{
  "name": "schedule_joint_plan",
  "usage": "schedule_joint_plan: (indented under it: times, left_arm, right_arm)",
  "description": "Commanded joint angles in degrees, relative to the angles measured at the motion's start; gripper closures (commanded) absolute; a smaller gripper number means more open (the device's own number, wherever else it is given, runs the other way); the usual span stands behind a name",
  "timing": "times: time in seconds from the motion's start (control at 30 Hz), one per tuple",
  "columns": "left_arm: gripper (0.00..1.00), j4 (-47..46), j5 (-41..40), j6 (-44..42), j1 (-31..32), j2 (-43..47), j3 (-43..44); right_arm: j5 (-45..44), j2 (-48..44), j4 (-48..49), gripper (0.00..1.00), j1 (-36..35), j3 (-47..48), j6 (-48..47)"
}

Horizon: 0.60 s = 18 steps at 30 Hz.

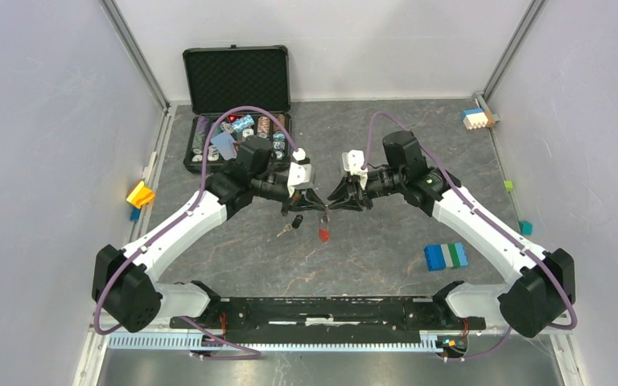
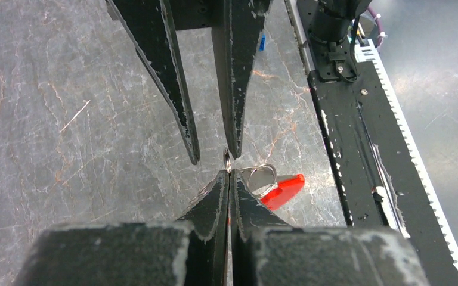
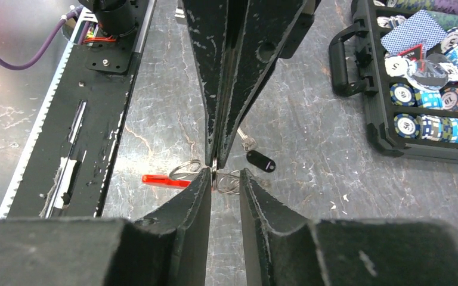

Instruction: Put the keys on the keyring

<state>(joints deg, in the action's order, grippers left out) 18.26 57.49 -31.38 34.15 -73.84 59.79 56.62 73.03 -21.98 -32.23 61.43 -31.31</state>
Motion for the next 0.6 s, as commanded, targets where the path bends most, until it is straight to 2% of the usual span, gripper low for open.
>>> schedule_joint_plan:
  times: [0.0, 0.3, 0.5, 0.57]
  left_arm:
    - [0.98, 1.1, -1.4, -3.5, 0.4, 0.7, 1.6]
    - [0.98, 1.1, -1.9, -2.9, 0.7, 0.5, 2.1]
    - [0.98, 1.1, -2.4, -2.7, 0.7, 0.4, 2.3]
    - [0.98, 1.2, -2.3, -2.7, 0.7, 0.4, 2.3]
  right_arm:
    - [-1.2, 0.7, -0.7, 0.72, -0.5, 3.5, -0.1]
    - [-2.6, 2.3, -0.5, 0.79, -2.0, 2.3, -0.4]
    - [-3.4, 2.2, -0.7, 0.80, -2.2, 1.8, -0.5]
    - [-3.8, 2.2, -0.6, 0.85, -2.2, 1.7, -0.6]
